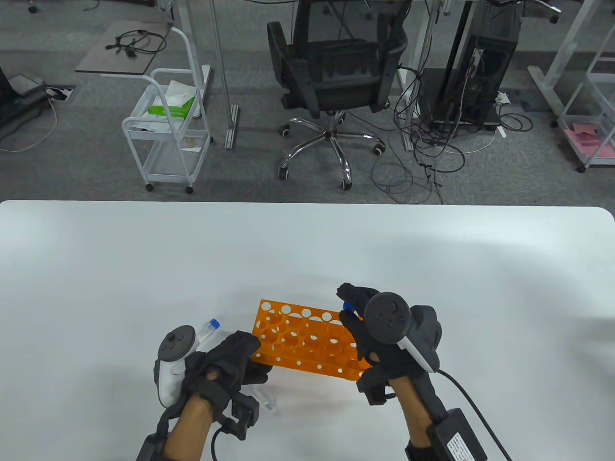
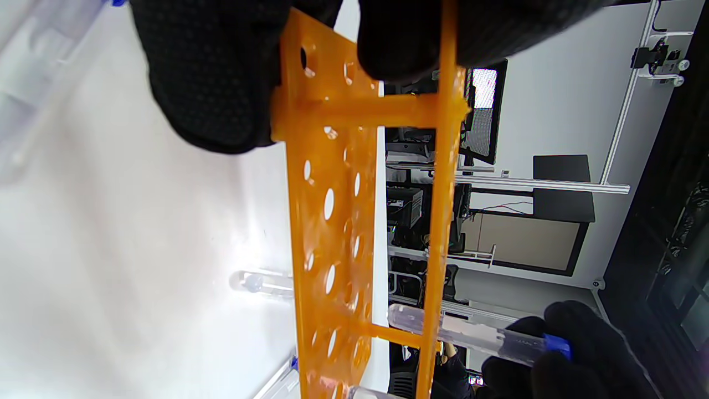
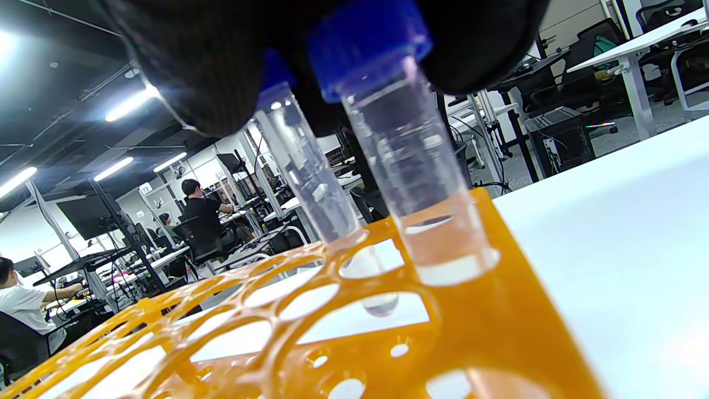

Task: Insert test tubes into test tube rack (6 test tubes)

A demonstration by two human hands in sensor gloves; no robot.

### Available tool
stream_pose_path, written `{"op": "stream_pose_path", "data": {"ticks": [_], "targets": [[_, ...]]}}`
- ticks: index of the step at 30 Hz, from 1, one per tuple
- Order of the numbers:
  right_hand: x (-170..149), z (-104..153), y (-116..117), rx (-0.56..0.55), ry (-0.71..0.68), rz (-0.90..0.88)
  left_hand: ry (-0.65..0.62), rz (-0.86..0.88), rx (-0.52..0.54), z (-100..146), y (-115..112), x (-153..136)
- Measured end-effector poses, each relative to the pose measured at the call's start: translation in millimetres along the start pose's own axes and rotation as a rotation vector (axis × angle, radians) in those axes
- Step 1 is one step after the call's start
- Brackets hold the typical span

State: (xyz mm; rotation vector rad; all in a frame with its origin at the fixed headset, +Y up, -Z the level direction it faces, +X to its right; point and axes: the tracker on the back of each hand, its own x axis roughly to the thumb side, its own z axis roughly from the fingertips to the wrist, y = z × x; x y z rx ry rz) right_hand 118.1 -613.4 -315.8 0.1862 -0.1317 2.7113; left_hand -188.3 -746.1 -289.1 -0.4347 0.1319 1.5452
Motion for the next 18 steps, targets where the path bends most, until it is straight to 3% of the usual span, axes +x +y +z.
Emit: {"op": "stream_pose_path", "data": {"ticks": [18], "targets": [[-5.6,-4.6,4.6,0.073,0.022,0.016,0.005,-0.001,0.000,-0.1,0.0,0.0]]}}
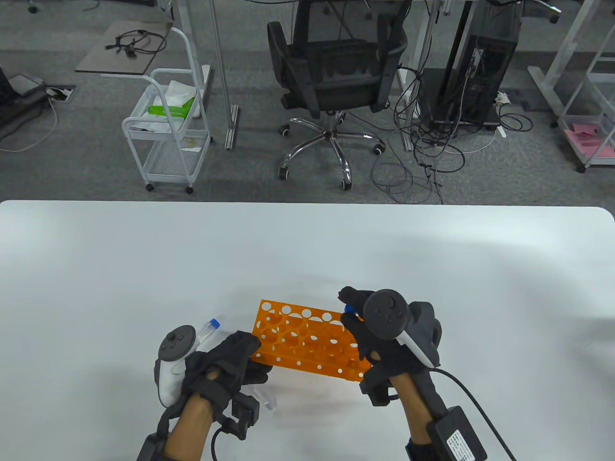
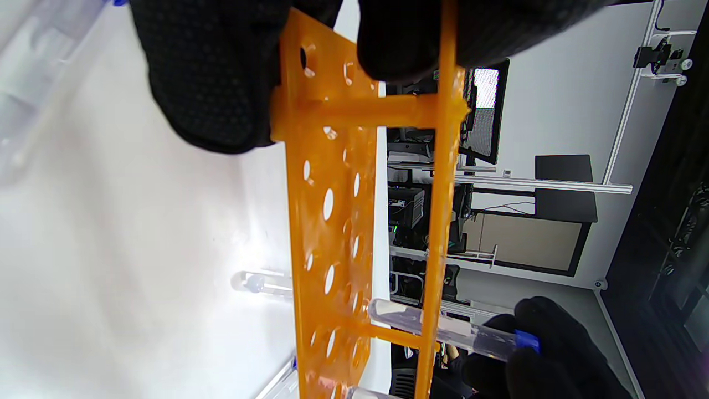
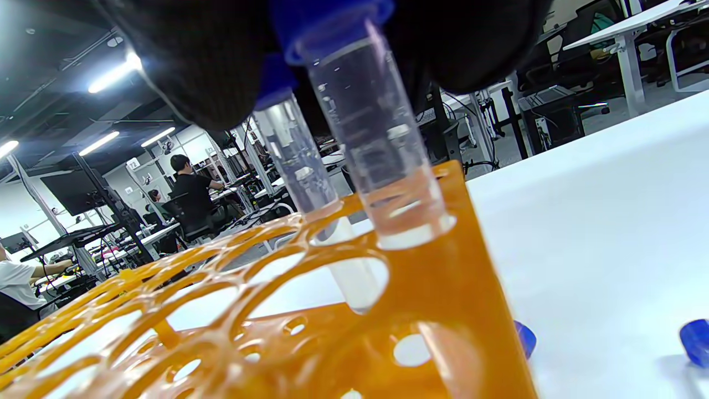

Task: Insert test tubes into test tube rack (6 test tubes)

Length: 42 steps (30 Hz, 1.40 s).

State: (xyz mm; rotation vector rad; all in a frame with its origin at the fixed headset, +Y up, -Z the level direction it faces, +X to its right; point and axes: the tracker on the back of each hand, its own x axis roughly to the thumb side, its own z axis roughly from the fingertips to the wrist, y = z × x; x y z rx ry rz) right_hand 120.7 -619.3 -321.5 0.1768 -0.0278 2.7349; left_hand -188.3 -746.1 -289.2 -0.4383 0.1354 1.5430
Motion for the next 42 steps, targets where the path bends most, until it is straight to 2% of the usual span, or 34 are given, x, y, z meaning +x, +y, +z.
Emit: {"op": "stream_pose_path", "data": {"ticks": [14,22,30,34,38,42], "targets": [[-5,-1,-1,0.042,0.009,-0.040,0.005,-0.005,0.004,0,-1,0],[-22,1,-16,0.007,0.036,-0.134,0.009,0.005,0.007,-1,-1,0],[-51,8,-26,-0.022,0.108,-0.257,0.018,0.005,-0.006,-3,-2,0],[-76,6,-19,0.013,0.181,-0.310,0.027,0.012,-0.005,-5,-1,-2],[-106,5,-6,-0.108,0.228,-0.342,0.028,0.021,0.002,-5,3,-2],[-128,4,6,-0.039,0.314,-0.251,0.029,0.036,0.022,-4,6,-3]]}}
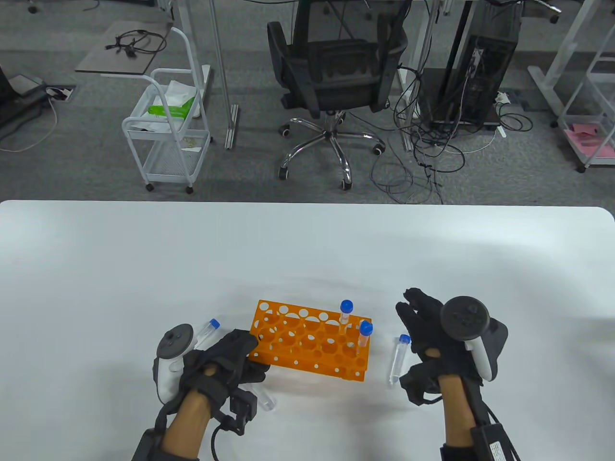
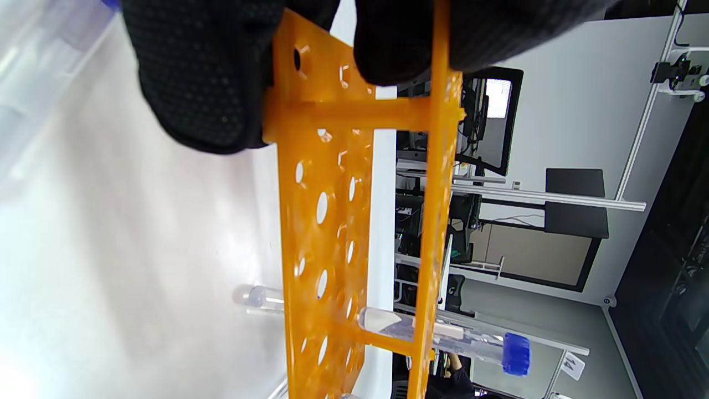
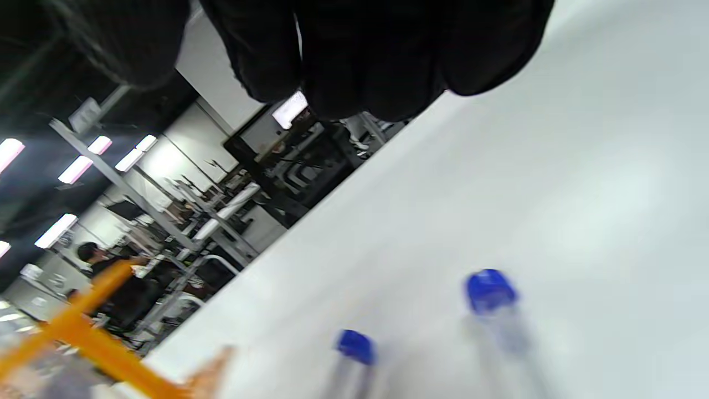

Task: Insert test tubes into test tube rack (6 test tubes)

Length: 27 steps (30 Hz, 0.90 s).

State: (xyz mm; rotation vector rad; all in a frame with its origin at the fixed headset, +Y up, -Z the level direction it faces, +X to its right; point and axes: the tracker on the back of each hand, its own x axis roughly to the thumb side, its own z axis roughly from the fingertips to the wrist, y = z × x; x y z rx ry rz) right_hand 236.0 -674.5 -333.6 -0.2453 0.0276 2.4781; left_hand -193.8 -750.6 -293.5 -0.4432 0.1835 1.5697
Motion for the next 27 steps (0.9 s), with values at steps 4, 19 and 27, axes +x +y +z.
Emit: {"op": "stream_pose_path", "data": {"ticks": [4,19,27], "targets": [[-17,-7,12,0.017,0.090,0.087,0.000,-0.001,0.007,1,1,0],[-37,-28,50,0.071,0.235,0.421,0.001,-0.025,0.005,1,4,-1],[-34,-30,60,0.088,0.228,0.473,-0.003,-0.028,0.009,1,5,-1]]}}
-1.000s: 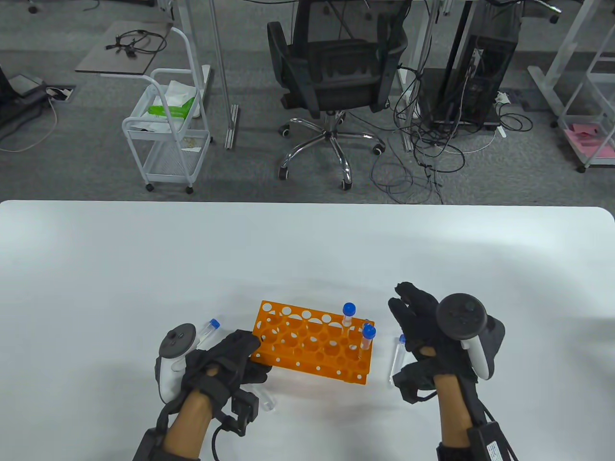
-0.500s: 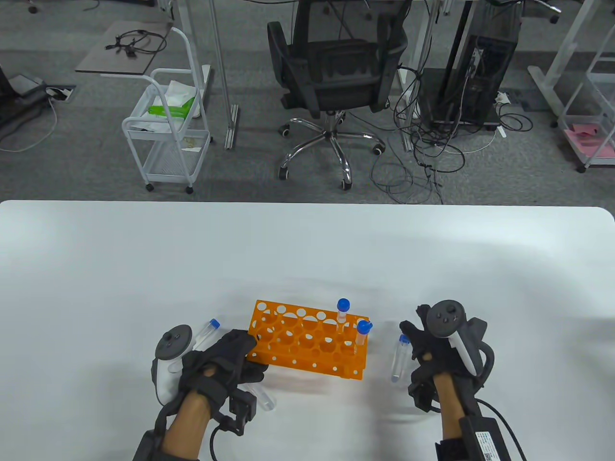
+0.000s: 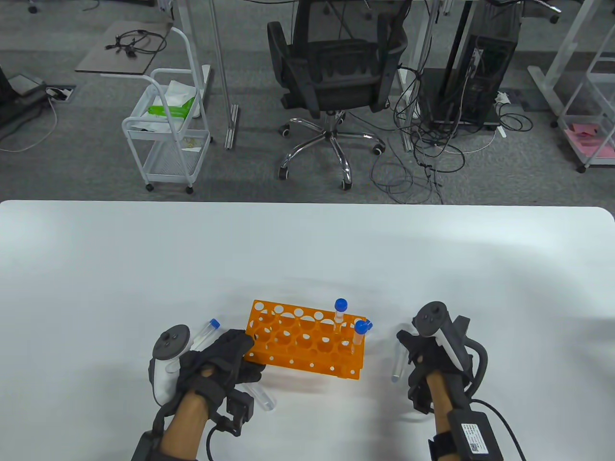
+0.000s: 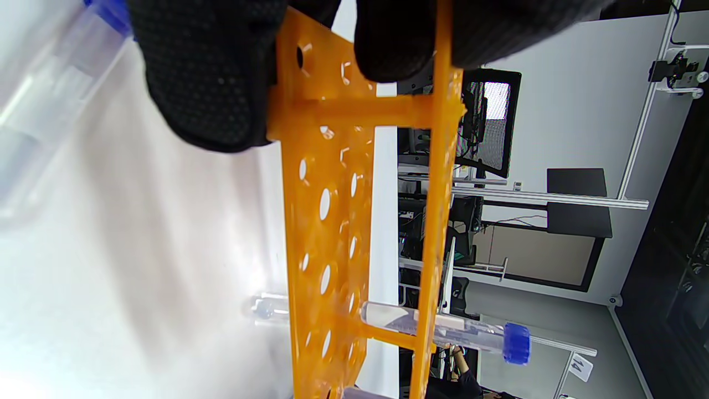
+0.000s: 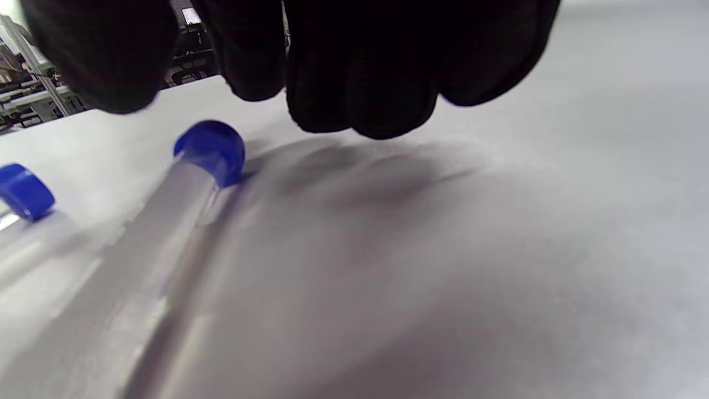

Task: Insert test tubes into test tube rack (6 test tubes)

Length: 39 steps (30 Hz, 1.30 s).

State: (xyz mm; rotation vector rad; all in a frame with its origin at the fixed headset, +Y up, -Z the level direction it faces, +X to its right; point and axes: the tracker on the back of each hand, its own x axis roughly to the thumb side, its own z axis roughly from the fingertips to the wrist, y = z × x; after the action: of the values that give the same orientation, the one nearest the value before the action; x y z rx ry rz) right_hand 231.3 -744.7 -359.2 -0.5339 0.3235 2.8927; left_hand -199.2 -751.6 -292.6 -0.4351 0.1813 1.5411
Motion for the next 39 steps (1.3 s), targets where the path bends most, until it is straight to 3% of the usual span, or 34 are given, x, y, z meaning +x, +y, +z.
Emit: {"op": "stream_pose_path", "data": {"ticks": [7,19,31,39], "targets": [[10,-2,8,-0.049,-0.011,0.124,-0.004,0.003,0.004,1,0,1],[18,-1,6,-0.072,0.015,0.095,0.001,-0.009,0.006,1,-1,-1],[13,1,-1,0.125,-0.030,-0.027,-0.002,-0.020,-0.007,1,-7,0],[22,8,-11,0.143,-0.094,-0.084,-0.011,0.029,0.010,3,-8,1]]}}
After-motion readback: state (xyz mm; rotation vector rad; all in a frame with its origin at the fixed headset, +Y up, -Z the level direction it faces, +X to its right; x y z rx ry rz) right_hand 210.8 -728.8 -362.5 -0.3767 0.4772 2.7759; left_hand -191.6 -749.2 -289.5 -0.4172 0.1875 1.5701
